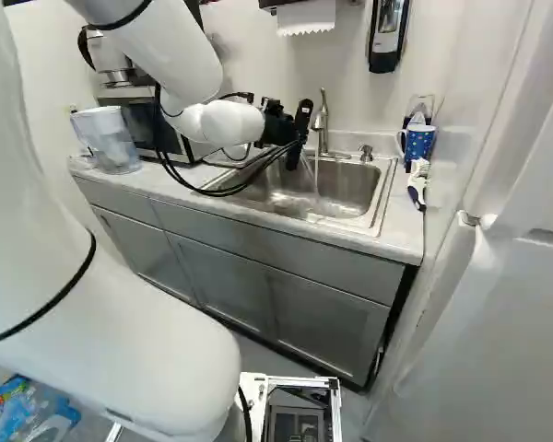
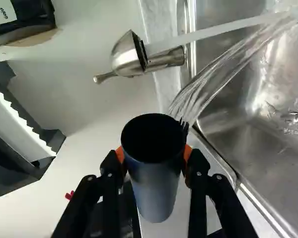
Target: Rinse the cup and place it in the tray
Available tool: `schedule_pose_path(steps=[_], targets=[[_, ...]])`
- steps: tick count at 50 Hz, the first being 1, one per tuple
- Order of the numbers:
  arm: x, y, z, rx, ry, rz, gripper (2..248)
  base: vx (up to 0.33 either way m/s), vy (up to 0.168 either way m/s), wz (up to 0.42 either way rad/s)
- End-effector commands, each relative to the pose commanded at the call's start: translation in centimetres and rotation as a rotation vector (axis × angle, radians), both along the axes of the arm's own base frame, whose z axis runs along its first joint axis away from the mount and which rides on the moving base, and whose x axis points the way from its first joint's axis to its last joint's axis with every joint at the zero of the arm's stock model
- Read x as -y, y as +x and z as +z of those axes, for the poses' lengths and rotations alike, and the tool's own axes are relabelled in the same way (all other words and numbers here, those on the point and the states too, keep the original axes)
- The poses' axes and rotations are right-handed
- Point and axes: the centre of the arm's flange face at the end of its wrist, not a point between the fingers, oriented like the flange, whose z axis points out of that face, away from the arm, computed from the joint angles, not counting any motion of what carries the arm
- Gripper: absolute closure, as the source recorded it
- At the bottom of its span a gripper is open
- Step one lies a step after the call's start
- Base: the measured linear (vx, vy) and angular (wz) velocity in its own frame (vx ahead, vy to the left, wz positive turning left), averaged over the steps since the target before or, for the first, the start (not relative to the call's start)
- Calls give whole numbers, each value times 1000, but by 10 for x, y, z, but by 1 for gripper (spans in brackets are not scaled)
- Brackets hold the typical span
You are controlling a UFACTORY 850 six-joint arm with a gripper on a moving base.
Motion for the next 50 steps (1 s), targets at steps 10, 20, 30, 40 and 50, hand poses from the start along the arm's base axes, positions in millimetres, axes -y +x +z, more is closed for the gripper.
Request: schedule_pose_path(steps=[10,20,30,40,50], targets=[[0,0,0,0,-2,0,125,0,0,0],[0,0,0,-10,-75,15,125,0,0,0],[0,0,0,-23,-175,36,125,0,0,0],[0,0,0,-37,-276,56,125,0,0,0],[0,0,0,-51,-379,77,125,0,0,0]])
